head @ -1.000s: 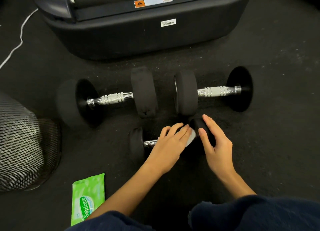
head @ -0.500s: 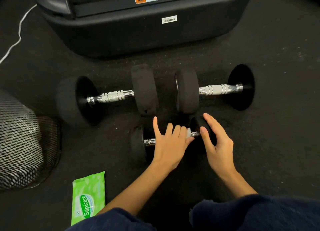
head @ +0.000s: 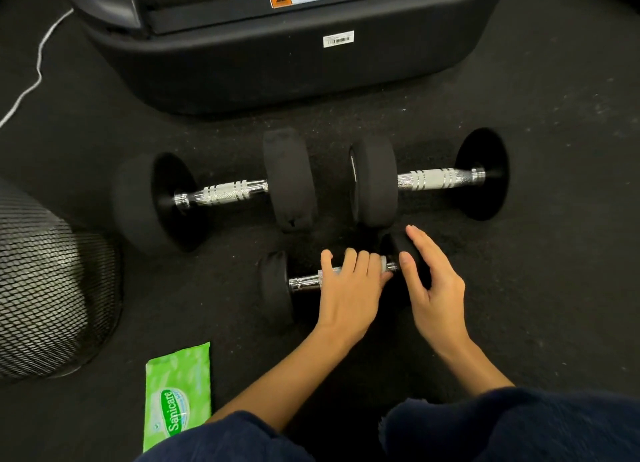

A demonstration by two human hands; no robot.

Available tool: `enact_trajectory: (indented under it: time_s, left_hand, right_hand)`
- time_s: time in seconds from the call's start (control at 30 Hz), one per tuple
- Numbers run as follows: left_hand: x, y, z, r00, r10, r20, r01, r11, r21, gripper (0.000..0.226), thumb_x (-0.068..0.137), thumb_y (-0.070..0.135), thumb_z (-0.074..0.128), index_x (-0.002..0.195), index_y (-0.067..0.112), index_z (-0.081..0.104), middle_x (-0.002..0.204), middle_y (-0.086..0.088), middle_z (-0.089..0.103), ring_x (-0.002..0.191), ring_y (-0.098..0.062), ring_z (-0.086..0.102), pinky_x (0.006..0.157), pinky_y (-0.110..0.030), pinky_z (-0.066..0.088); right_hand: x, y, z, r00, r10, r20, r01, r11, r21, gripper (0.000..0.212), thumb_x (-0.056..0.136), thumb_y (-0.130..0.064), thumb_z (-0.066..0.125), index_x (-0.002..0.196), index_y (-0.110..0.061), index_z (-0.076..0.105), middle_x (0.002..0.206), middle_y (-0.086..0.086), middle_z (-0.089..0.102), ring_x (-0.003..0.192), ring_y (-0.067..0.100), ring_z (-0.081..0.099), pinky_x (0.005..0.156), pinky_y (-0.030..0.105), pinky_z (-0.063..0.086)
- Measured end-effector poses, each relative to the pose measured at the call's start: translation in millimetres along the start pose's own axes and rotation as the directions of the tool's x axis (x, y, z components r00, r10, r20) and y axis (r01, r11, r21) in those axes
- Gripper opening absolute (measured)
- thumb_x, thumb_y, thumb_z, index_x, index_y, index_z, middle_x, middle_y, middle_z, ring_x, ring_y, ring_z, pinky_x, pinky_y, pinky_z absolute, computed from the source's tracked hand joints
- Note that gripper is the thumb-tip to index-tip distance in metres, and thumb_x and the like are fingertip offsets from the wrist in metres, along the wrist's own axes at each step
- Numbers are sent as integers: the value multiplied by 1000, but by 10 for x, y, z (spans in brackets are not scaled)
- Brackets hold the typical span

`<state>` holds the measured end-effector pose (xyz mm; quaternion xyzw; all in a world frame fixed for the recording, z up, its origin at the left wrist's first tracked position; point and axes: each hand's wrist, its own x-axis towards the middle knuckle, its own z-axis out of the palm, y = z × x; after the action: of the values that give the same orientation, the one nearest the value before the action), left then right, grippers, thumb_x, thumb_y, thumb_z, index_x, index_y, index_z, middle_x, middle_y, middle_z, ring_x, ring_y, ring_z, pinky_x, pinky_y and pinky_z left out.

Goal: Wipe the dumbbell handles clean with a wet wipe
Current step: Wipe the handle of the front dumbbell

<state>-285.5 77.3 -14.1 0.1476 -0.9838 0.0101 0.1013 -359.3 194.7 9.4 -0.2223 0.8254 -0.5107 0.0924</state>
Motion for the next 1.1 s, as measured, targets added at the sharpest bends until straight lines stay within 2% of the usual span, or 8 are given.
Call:
enact_trajectory:
  time_s: [0.07,0.17,0.27,0.5,0.6,0.73,0.93,1.1]
  left_hand:
    - [-90,-17,55,999,40,13,-40,999,6,45,97,37,46,136,16,49,131,-3,58,128,-23,50,104,-57,24]
    - [-232,-67,68,996,85,41,-87,994,60,66,95,26,39,156,15,15,162,-6,19,150,-26,15,110,-68,9]
    - [-304,-56,40,995,104,9,-104,989,101,68,94,22,35,156,15,9,164,-6,9,150,-25,10,109,-71,7]
    - [-115,-26,15,999,46,26,-48,994,94,64,95,30,42,154,15,23,162,-5,19,150,-27,10,108,-74,6]
    - [-182,8,-1,1000,2,2,-3,998,57,68,93,28,47,155,18,21,163,-2,15,150,-25,11,108,-74,3]
    - [-424,5,-1,995,92,-30,-90,995,51,63,96,22,40,155,18,20,163,-2,16,150,-25,14,112,-69,-4]
    - [-217,35,20,987,156,-19,-154,982,108,53,99,19,29,150,1,29,157,-18,27,148,-26,22,119,-55,5]
    - [-328,100,10,989,145,9,-145,986,83,52,101,19,25,149,-2,28,155,-21,29,146,-31,25,117,-59,7]
  right_hand:
    - [-15,10,-4,1000,-4,-1,4,1000,3,48,95,-33,51,142,-22,47,146,-5,49,137,0,40,114,25,34]
    - [-30,12,-5,1000,-7,0,7,1000,1,49,95,-35,50,142,-23,46,147,-5,49,138,2,40,114,29,36]
    - [-28,8,-8,1000,-5,9,5,1000,-2,49,95,-35,50,142,-23,46,147,-4,48,138,2,40,115,30,35]
    - [16,-5,5,1000,1,3,-1,1000,-15,46,97,-29,53,142,-21,48,146,-5,49,138,2,40,115,32,36]
    - [15,-5,-1,1000,-2,-2,2,1000,-18,46,97,-31,52,141,-22,48,145,-5,50,137,4,42,114,39,38]
    - [-4,6,-33,1000,-17,14,17,1000,-17,48,95,-39,48,142,-27,45,146,-7,48,138,7,41,113,48,37]
    - [11,-18,-12,1000,5,21,-5,1000,-15,47,96,-33,51,143,-24,46,147,-6,47,138,3,39,115,35,37]
    - [-1,-10,-27,1000,1,28,-1,1000,-14,50,94,-39,48,142,-25,46,147,-6,47,138,2,39,114,29,36]
